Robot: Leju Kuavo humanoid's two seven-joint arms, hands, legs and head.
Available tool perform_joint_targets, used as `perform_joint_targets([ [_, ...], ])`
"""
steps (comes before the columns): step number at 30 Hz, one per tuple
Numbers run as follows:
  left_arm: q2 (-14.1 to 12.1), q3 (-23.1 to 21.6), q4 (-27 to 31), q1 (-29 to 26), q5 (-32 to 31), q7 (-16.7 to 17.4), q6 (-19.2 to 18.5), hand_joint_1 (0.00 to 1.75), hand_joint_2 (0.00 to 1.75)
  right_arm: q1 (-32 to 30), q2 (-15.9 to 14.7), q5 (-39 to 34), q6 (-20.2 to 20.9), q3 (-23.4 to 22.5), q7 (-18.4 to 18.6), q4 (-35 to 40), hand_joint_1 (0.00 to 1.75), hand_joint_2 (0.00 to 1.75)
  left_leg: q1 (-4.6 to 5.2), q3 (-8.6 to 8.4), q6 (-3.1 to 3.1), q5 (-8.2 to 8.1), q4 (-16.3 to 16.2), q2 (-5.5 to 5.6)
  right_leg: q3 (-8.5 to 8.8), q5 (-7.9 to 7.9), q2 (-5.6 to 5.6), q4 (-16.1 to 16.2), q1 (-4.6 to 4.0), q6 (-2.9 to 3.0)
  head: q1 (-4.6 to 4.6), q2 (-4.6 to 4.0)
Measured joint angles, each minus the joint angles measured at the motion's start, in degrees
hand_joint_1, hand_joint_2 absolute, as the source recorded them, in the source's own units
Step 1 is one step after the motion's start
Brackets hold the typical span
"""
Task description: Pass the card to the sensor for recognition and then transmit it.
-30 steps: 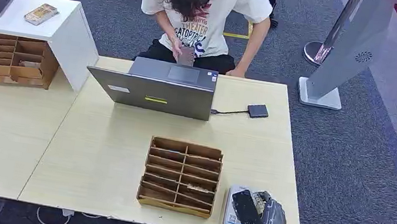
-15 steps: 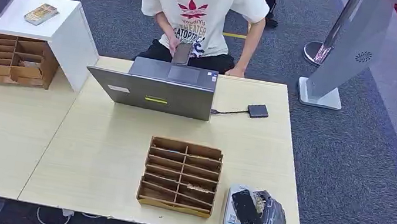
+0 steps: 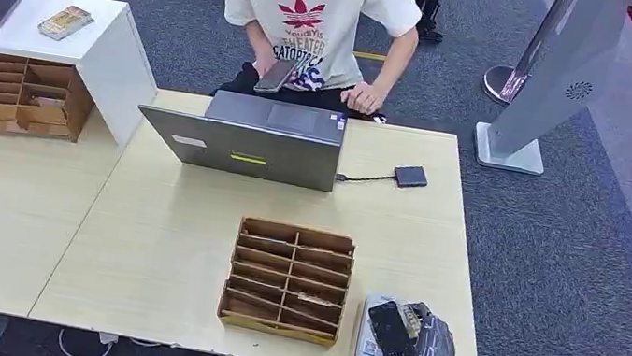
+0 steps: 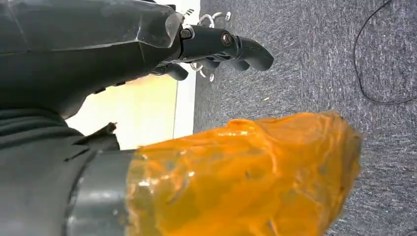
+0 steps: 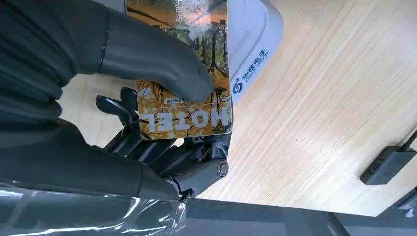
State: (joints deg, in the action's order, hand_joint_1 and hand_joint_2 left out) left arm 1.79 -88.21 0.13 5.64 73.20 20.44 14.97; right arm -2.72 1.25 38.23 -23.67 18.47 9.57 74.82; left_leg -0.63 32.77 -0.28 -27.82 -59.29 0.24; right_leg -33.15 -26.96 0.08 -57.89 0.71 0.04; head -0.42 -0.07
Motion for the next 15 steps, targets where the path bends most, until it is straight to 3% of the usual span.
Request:
perform_joint_targets([
  [15, 0.00, 0.00, 0.00, -0.09, 0.00, -0.02, 0.00, 0.00, 0.00, -0.02, 0.00, 0.00, -0.02, 0.00, -0.11, 0.02, 1.75, 1.75, 0.00, 0.00, 0.00, 0.00, 0.00, 0.00, 0.00, 0.00, 0.00, 0.00, 0.00, 0.00, 0.00, 0.02],
])
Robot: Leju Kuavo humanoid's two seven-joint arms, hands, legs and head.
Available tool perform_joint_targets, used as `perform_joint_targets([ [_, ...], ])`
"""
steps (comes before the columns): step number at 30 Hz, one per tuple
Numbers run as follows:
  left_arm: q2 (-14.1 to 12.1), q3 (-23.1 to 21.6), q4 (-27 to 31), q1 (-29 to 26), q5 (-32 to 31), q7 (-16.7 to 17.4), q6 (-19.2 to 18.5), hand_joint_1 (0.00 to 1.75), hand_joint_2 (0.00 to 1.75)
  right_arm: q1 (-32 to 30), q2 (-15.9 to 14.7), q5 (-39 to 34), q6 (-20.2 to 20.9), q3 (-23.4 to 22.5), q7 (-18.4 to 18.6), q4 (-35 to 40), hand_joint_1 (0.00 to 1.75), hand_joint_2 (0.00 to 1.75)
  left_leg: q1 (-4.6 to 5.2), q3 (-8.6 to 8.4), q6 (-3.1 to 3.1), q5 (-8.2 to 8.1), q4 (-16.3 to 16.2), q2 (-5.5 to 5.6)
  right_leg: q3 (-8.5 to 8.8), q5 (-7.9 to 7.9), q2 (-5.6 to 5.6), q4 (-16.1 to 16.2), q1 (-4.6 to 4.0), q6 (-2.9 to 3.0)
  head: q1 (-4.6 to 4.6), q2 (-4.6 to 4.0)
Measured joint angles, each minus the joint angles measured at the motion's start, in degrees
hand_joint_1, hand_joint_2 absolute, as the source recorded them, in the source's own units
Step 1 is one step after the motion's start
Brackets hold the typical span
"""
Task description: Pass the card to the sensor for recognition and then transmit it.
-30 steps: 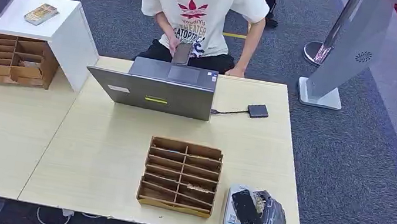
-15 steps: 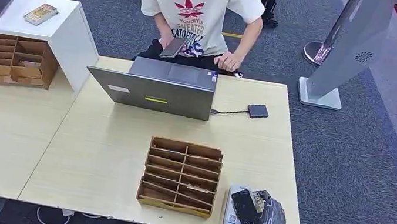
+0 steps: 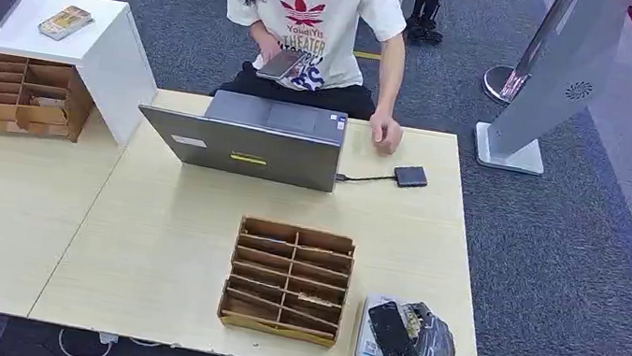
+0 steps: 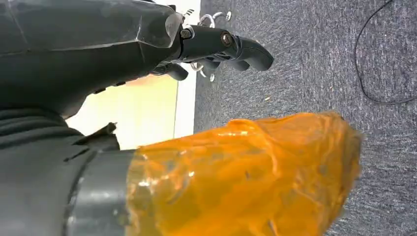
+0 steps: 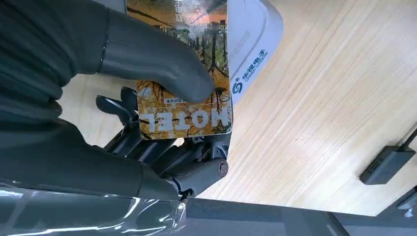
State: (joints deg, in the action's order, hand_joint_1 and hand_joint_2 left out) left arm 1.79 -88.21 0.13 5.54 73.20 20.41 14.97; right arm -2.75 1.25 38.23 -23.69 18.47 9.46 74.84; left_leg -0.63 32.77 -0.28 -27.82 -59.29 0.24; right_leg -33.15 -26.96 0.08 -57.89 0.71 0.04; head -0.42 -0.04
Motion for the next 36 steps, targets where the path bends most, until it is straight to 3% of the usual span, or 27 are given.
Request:
perform_joint_targets([
  [4, 0.02, 0.00, -0.02, -0.01, -0.15, -0.22, 0.00, 0.00, 0.00, -0.08, 0.00, 0.00, -0.24, -0.02, -0.02, 0.00, 1.75, 1.75, 0.00, -0.01, 0.00, 0.00, 0.00, 0.00, 0.00, 0.00, 0.00, 0.00, 0.00, 0.00, 0.00, -0.02],
  [6, 1.19, 0.00, -0.02, -0.02, -3.45, -1.93, 0.02, 0.00, 0.00, -0.96, 0.17, -0.02, -1.55, -0.33, 0.92, 0.43, 1.75, 1.75, 0.02, -0.01, 0.00, 0.00, -0.01, 0.04, 0.00, 0.00, -0.03, 0.00, 0.00, -0.01, 0.00, -0.02],
  [13, 4.15, 0.00, -0.04, 0.19, -5.60, -1.84, -0.07, 0.00, 0.00, -3.61, 0.17, 0.35, -2.16, -1.05, 1.25, 2.75, 1.75, 1.75, 0.03, 0.00, 0.04, -0.03, -0.02, 0.00, 0.00, 0.00, 0.01, 0.02, 0.01, -0.01, -0.02, -0.02],
  [36, 5.18, 0.00, -0.22, 0.13, -5.57, -1.68, -0.07, 0.00, 0.00, -4.45, 0.22, 0.46, -2.64, -1.40, 1.25, 3.17, 1.75, 1.75, 0.01, -0.02, 0.00, 0.00, -0.01, 0.00, 0.01, 0.01, 0.00, -0.01, 0.00, 0.01, 0.00, -0.02],
])
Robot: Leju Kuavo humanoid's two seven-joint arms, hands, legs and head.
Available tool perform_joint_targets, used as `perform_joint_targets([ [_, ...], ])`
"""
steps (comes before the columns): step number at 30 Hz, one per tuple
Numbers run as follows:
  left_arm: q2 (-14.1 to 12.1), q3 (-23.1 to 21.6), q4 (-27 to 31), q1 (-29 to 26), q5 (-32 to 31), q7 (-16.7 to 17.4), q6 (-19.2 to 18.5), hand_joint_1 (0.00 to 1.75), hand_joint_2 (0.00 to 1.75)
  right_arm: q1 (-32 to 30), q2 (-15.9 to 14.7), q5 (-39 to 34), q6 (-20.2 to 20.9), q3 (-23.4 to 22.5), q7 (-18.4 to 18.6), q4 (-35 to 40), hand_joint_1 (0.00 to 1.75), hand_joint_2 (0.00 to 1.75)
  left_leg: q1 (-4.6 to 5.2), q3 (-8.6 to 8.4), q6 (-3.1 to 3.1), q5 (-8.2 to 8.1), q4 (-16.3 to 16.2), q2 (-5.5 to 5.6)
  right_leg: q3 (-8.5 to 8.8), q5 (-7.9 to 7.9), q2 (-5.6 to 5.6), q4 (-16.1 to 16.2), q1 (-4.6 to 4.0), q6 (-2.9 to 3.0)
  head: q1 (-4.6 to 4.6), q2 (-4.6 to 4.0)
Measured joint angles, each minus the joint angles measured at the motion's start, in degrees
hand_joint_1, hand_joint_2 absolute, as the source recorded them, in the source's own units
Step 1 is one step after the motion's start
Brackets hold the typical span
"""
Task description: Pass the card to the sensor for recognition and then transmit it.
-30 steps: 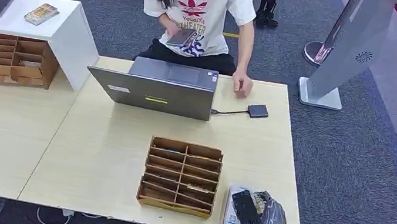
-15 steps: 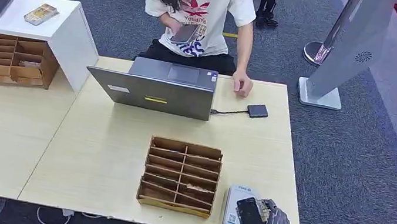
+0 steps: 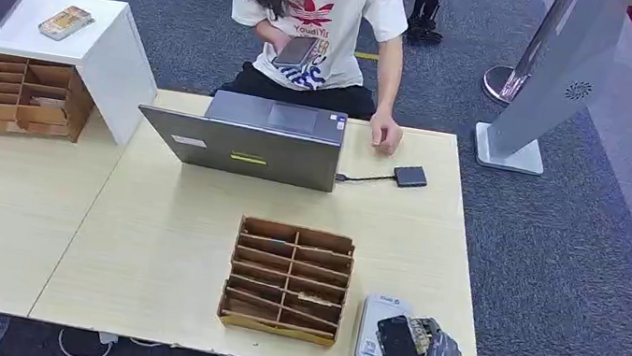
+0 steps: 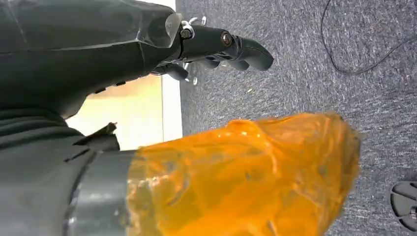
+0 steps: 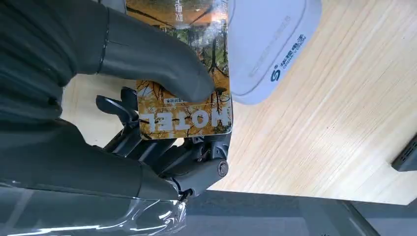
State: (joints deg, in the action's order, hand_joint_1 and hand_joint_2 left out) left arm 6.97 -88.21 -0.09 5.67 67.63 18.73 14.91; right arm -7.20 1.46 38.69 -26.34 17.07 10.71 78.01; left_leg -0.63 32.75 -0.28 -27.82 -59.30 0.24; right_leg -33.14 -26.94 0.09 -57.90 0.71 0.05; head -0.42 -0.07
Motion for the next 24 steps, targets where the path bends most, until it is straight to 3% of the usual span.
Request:
perform_joint_targets([
  [24, 0.50, 0.00, -0.15, -0.07, 0.00, 0.31, 0.00, 0.00, 0.00, -0.15, 0.11, -0.90, -0.61, 0.00, -0.02, -0.11, 1.75, 1.75, 0.00, 0.00, 0.00, 0.00, 0.00, 0.00, 0.00, 0.00, 0.00, 0.00, 0.00, 0.00, 0.00, 0.00],
])
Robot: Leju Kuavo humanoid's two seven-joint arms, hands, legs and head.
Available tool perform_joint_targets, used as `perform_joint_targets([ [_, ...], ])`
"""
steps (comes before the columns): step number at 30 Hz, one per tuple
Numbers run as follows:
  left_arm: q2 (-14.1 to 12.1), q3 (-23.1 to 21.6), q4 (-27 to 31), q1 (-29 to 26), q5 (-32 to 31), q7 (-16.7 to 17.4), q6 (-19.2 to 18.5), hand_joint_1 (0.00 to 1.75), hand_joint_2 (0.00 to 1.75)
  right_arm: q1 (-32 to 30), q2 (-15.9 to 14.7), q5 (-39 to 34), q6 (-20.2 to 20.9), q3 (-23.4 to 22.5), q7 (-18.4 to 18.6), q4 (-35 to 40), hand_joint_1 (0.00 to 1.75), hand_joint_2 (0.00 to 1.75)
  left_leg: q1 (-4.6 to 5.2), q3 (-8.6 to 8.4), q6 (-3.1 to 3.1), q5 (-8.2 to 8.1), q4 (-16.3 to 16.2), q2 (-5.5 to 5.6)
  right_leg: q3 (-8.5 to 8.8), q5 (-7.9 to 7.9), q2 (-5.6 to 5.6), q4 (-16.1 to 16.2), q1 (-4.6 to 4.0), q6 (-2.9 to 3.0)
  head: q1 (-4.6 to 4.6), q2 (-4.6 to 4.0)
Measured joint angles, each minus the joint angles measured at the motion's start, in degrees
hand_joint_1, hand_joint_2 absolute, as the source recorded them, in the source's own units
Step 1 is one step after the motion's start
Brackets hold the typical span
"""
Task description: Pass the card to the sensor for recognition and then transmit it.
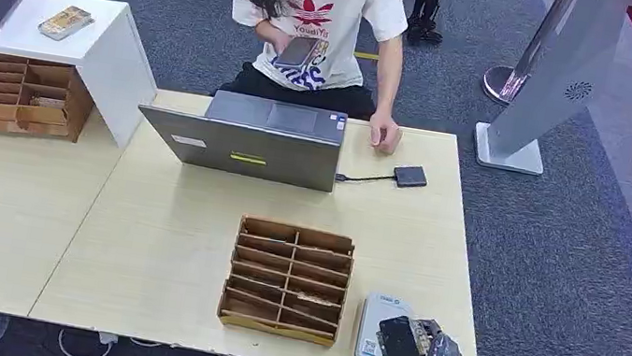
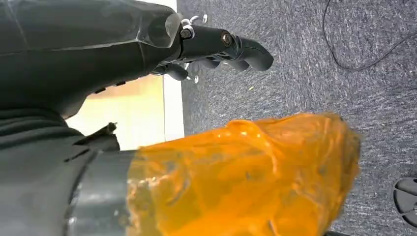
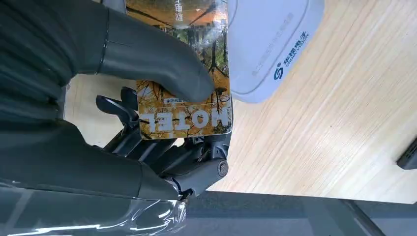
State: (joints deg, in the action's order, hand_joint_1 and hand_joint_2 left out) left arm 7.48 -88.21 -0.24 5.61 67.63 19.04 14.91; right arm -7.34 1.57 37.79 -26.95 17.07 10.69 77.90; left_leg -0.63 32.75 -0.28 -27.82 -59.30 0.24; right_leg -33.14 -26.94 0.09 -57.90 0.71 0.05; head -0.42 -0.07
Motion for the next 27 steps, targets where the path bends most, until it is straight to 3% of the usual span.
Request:
perform_joint_targets([
  [21, -0.50, 0.00, -0.02, 0.02, 0.26, -1.20, 0.00, 0.00, 0.00, 1.14, 0.00, 0.52, -0.26, 0.00, -0.54, 0.02, 1.75, 1.75, 0.00, 0.01, 0.00, 0.00, 0.00, 0.00, 0.00, 0.01, 0.00, 0.00, 0.00, 0.01, 0.00, 0.00],
  [23, -0.52, 0.00, -0.04, 0.02, 0.15, -1.20, 0.00, 0.00, 0.00, 1.35, 0.00, 1.07, -1.73, -0.04, -1.51, 0.22, 1.75, 1.75, 0.00, 0.01, 0.00, 0.00, 0.00, 0.00, 0.00, 0.01, 0.00, 0.00, 0.00, 0.01, 0.00, 0.00],
  [27, -0.52, 0.00, -0.04, 0.00, -0.53, -1.27, 0.00, 0.00, 0.00, 1.31, 0.90, 1.64, -10.06, -1.01, -6.98, 3.00, 1.75, 1.75, 0.00, 0.01, 0.00, 0.00, 0.00, 0.00, 0.00, 0.01, 0.00, 0.00, 0.00, 0.02, 0.00, 0.02],
])
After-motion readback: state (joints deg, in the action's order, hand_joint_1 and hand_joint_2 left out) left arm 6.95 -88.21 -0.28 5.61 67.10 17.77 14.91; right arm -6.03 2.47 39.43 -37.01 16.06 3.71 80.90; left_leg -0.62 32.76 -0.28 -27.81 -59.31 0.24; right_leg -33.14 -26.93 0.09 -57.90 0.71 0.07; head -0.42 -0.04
